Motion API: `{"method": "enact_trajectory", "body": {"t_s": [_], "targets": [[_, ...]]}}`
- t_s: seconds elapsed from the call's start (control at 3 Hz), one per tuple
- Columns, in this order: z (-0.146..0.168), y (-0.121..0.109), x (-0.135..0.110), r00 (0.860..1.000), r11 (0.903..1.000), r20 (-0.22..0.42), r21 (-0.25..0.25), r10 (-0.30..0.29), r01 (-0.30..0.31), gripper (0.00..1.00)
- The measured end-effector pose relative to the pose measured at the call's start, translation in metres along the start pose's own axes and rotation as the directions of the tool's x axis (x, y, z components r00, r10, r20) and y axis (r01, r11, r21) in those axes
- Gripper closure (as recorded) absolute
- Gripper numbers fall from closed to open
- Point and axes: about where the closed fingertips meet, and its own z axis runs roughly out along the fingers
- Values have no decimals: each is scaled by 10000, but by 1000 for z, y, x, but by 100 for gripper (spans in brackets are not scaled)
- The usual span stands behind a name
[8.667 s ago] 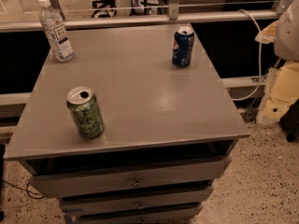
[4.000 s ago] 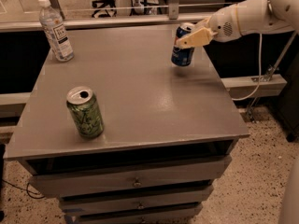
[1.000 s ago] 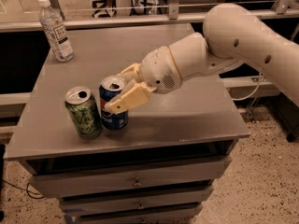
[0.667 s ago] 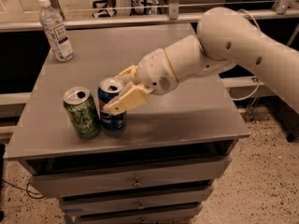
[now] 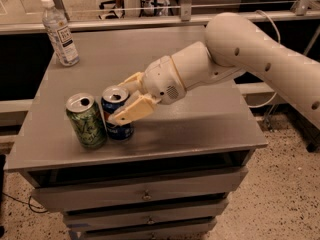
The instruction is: Move pepsi can near green can
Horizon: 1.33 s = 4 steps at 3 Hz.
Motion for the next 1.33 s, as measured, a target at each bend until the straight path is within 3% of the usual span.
{"method": "enact_trajectory", "body": {"t_s": [0.33,0.67,1.0,1.33], "targets": [[2,1,-2,9994,9994,94,-87,-320,321,0],[-1,3,0,9984,9984,156,-144,-548,551,0],[-25,-14,18,9979,9978,58,-78,-651,651,0],[-84,-46,39,9967,9946,-312,689,-751,771,0]]}}
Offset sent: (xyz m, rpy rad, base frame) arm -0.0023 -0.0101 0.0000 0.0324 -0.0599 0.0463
